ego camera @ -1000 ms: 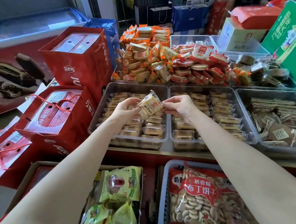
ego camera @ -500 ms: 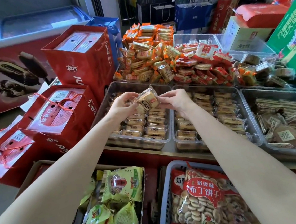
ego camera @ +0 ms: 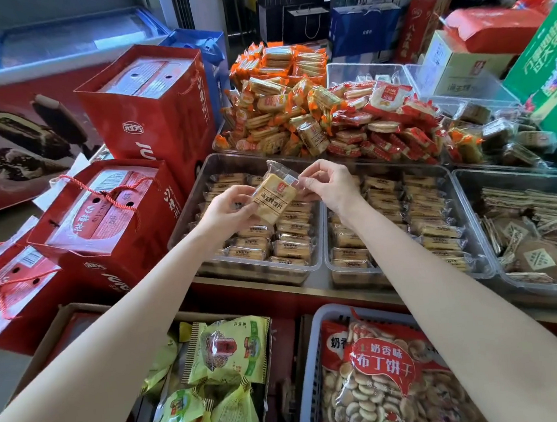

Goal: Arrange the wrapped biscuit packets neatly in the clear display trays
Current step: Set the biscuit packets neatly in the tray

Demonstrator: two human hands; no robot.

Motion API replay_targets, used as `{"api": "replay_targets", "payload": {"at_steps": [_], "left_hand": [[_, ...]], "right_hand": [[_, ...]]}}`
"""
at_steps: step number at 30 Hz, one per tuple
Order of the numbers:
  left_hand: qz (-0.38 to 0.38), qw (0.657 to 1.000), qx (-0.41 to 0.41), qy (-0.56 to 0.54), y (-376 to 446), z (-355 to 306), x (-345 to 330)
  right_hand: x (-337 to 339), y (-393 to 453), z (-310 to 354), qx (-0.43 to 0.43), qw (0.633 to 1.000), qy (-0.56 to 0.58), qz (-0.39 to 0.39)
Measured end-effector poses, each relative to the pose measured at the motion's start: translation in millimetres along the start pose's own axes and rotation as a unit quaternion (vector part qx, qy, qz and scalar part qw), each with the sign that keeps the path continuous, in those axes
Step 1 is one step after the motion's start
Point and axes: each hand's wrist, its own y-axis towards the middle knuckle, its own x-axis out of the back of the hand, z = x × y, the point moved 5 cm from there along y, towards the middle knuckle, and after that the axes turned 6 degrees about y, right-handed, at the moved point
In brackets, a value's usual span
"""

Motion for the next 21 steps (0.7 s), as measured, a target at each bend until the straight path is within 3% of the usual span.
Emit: {"api": "replay_targets", "payload": {"at_steps": [4,6,10,16,21], "left_hand": [[0.014,0.997,-0.028,0.072,-3,-6,12],[0.013,0.992,-0.052,0.113,-4,-13,15],[0.012,0.989,-0.054,0.138,-6,-19,19],[0.002,0.995,-0.039,0.096,-14,-17,14],[-0.047,0.998,-0.001,0.033,-15,-18,9]], "right_hand": [[-10,2,11,-0.026,0.993,-0.018,0.118],[-17,-1,18,-0.005,0.991,-0.024,0.131],[-19,-6,22,0.047,0.994,-0.070,0.066],[-11,-11,22,0.042,0.997,-0.050,0.031],[-17,-15,5,0.023,0.982,-0.182,-0.047]]}}
